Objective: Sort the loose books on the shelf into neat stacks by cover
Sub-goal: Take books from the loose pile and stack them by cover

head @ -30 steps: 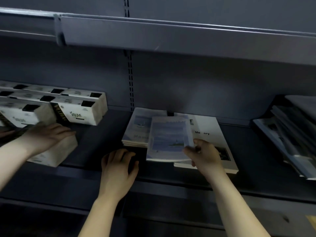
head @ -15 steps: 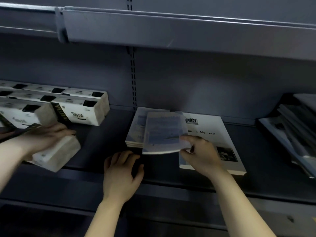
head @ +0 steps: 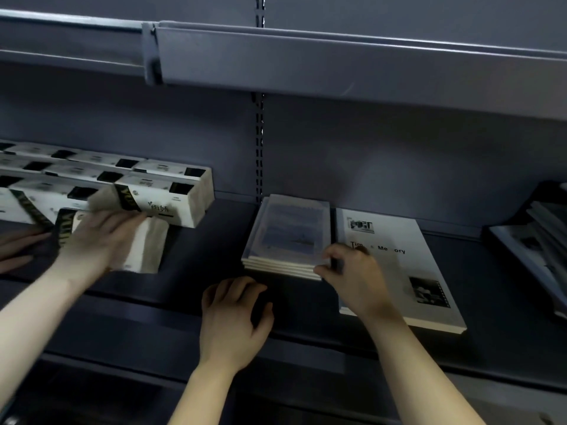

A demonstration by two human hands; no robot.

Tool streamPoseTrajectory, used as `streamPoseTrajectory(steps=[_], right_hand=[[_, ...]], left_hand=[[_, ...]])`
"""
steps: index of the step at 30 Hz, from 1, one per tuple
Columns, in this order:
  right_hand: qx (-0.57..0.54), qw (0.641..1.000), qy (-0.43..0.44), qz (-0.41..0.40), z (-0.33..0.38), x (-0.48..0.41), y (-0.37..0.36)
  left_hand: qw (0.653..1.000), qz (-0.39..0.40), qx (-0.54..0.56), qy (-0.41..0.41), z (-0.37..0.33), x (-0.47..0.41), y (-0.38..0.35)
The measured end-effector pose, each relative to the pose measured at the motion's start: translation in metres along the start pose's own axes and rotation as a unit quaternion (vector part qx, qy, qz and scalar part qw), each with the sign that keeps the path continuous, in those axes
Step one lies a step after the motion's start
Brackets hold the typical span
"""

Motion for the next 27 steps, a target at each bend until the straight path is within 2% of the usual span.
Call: streamPoseTrajectory(steps=[22, 27], right_hand=[[0.022, 0.999, -0.016, -0.038, -0.0002, 0.0002, -0.0045], [0.035, 0.999, -0.004, -0.019, 0.0001, 0.0007, -0.008]], left_hand=[[1.0, 0.002, -0.002, 0.006, -0.0003, 0.0, -0.0002], [1.0, 0.014, -0.011, 0.009, -0.0016, 0.0004, -0.0007]])
Point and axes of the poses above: each hand's wrist, its own x-axis away from the middle knuckle, its own y-axis out of the back of the hand, z = x × y, the point moved 10 cm from there along -x, towards the middle knuckle, and after that the axes turned 5 degrees about -z, right-handed, at the moved point
